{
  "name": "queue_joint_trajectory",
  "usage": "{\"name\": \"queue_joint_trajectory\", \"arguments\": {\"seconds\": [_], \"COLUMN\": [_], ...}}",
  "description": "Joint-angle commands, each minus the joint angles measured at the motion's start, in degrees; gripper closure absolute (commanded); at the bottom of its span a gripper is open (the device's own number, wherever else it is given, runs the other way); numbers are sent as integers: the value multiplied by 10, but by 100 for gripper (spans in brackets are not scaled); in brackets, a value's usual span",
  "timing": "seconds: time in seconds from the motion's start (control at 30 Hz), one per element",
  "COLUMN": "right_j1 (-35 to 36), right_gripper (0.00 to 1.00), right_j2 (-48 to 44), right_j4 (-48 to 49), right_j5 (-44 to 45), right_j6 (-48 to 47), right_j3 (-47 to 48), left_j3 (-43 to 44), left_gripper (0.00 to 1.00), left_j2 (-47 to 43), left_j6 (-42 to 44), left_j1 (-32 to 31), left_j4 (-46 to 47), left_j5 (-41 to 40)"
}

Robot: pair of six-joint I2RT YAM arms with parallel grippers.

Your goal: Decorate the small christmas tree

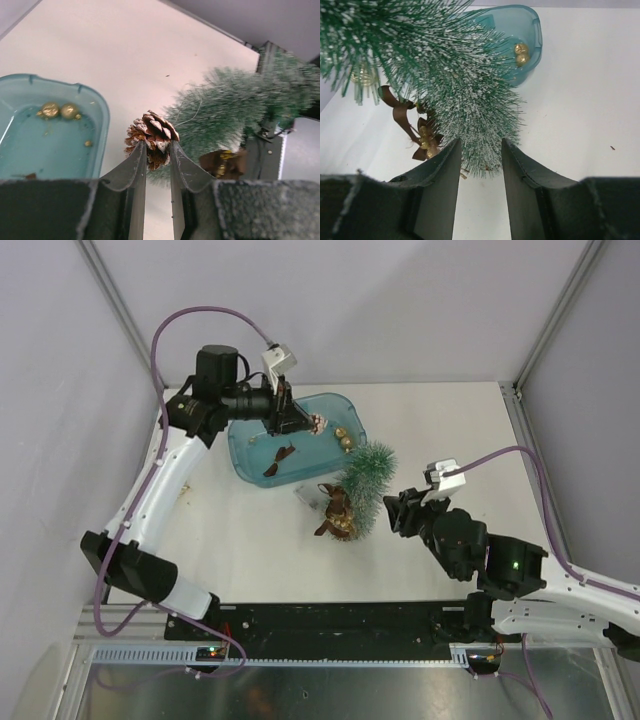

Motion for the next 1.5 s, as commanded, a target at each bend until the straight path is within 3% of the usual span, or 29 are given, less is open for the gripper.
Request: {"name": "queue_joint_trajectory", "arguments": {"seconds": [0.0,0.5,1.2,1.47], "right_j1": [-16,-58,-74,-74], "right_gripper": [57,58,59,59], "right_j2": [-1,24,31,31], "right_j4": [2,39,47,51], "right_j5": [3,-55,-78,-80], "right_j6": [9,-10,-10,-11], "right_j3": [29,30,30,30], "left_j3": [-1,-73,-56,-92], "left_gripper": [85,86,86,86], "left_j2": [-48,-58,-60,-63], "left_j6": [-25,-7,-24,-8], "left_j1": [-30,-94,-108,-137], "left_j4": [2,3,3,2], "left_j5": [54,36,48,-3]}}
